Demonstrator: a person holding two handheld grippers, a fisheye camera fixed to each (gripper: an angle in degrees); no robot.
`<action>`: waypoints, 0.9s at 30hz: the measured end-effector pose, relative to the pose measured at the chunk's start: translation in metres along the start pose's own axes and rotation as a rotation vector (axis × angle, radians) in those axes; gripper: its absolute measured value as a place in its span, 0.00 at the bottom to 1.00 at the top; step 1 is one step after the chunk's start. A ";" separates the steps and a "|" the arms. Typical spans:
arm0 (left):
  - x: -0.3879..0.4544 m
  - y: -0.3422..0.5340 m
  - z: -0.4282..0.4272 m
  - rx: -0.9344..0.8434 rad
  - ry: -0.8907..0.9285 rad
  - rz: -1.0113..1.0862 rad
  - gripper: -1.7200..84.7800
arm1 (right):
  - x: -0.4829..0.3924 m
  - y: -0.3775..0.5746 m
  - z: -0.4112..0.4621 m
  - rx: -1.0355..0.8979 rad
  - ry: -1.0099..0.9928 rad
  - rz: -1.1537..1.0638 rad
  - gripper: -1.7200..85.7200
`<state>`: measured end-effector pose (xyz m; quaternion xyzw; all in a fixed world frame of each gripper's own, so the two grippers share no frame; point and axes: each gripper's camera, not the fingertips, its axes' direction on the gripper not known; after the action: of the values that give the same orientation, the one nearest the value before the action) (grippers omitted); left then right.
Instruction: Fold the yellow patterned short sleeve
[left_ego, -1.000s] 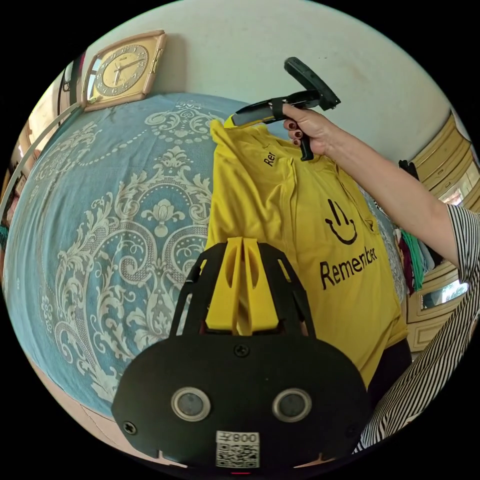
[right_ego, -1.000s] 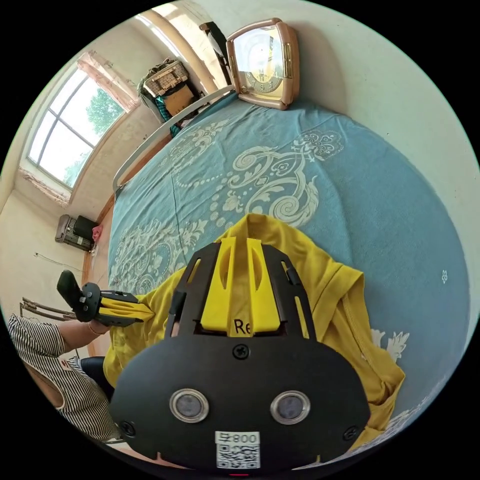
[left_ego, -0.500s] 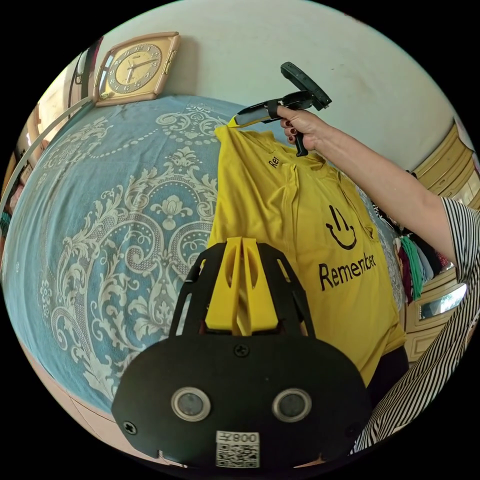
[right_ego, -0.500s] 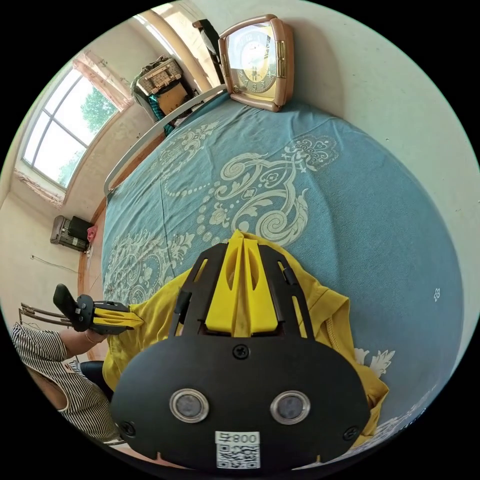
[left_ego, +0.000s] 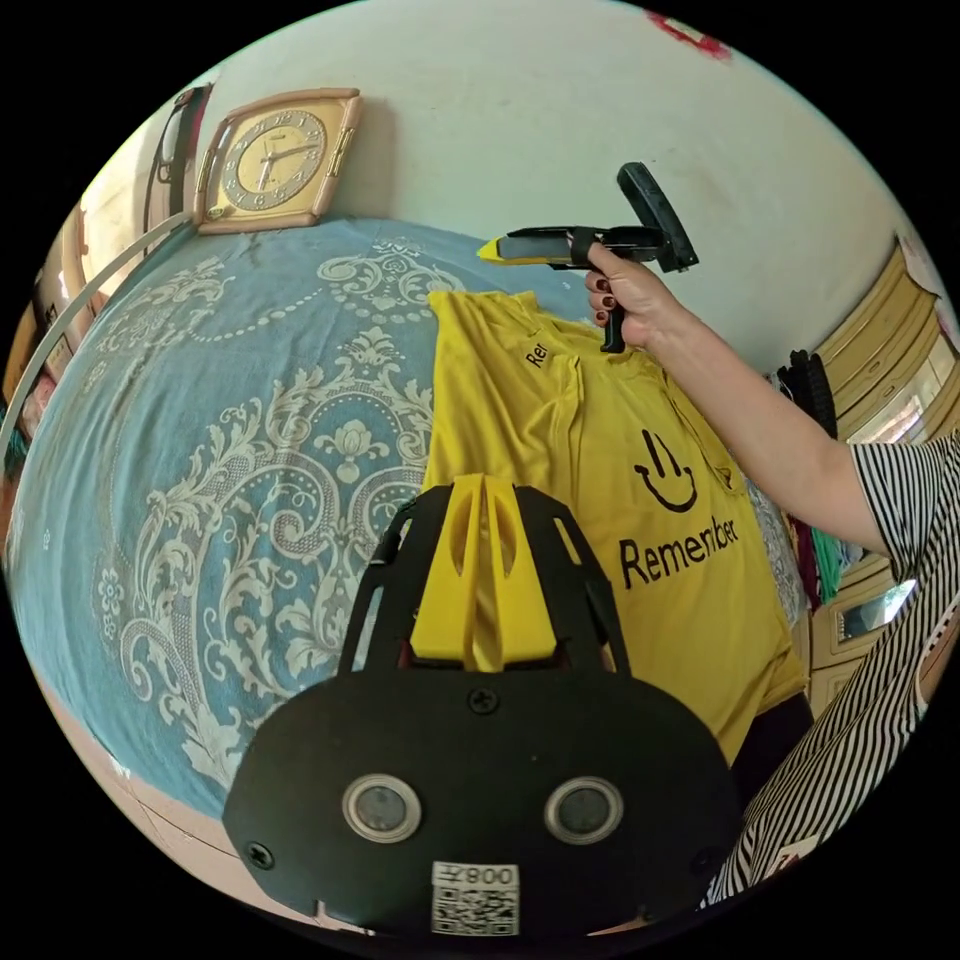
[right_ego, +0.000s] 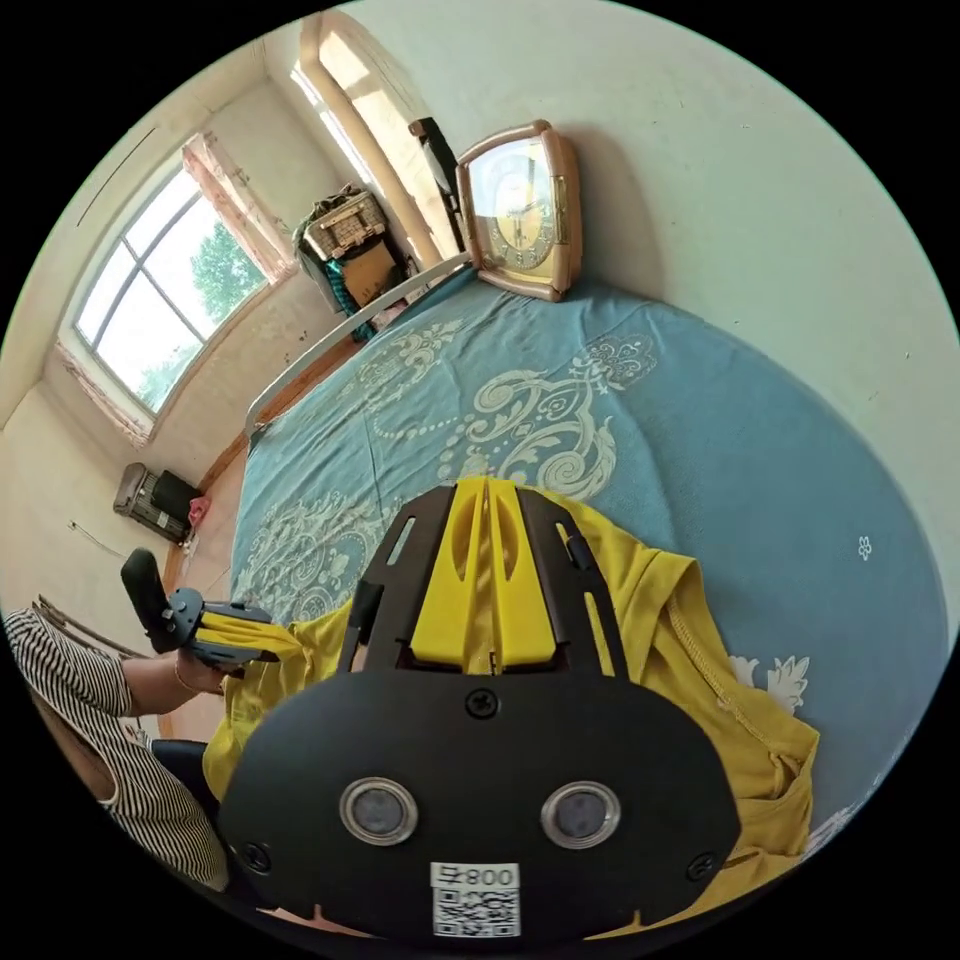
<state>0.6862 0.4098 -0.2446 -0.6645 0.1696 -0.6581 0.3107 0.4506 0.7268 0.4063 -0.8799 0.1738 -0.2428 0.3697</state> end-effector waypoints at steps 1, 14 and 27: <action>0.001 -0.003 0.001 -0.005 -0.005 0.006 0.02 | -0.006 0.003 0.000 -0.006 -0.011 -0.015 0.02; 0.020 -0.049 0.002 -0.013 -0.063 0.082 0.02 | -0.062 0.049 0.005 -0.158 0.033 -0.156 0.02; 0.018 -0.100 0.024 -0.056 -0.068 0.119 0.02 | -0.041 0.130 -0.061 -0.127 0.170 -0.041 0.02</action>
<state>0.6923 0.4782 -0.1657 -0.6834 0.2165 -0.6107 0.3362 0.3661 0.6257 0.3358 -0.8811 0.2014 -0.3127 0.2920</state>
